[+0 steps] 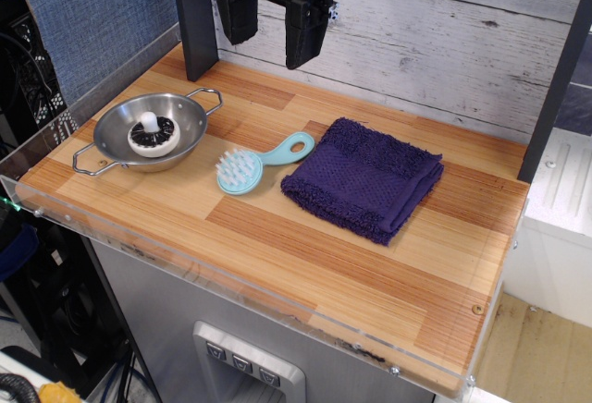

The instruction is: Put the brush to the right of the napkin.

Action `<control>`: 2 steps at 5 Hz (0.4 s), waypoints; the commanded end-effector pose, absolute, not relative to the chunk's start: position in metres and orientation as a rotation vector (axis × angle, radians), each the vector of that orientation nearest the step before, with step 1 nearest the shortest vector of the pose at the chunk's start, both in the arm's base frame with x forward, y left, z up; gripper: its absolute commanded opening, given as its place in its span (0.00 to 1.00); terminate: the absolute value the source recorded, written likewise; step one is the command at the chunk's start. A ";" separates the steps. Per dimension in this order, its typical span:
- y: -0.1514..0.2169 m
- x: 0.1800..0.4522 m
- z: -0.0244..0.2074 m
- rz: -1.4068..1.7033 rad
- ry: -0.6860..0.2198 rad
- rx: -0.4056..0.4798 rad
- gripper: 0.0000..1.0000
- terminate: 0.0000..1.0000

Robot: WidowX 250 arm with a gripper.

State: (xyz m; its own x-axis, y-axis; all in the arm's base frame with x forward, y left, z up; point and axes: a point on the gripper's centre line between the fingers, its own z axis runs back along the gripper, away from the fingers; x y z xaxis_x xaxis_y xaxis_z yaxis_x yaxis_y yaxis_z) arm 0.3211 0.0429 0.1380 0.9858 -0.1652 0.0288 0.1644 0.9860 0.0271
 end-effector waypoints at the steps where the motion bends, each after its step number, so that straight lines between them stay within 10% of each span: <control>1: 0.043 0.321 0.138 -0.166 -0.031 0.025 1.00 0.00; 2: 0.061 0.324 0.128 -0.118 -0.002 -0.002 1.00 0.00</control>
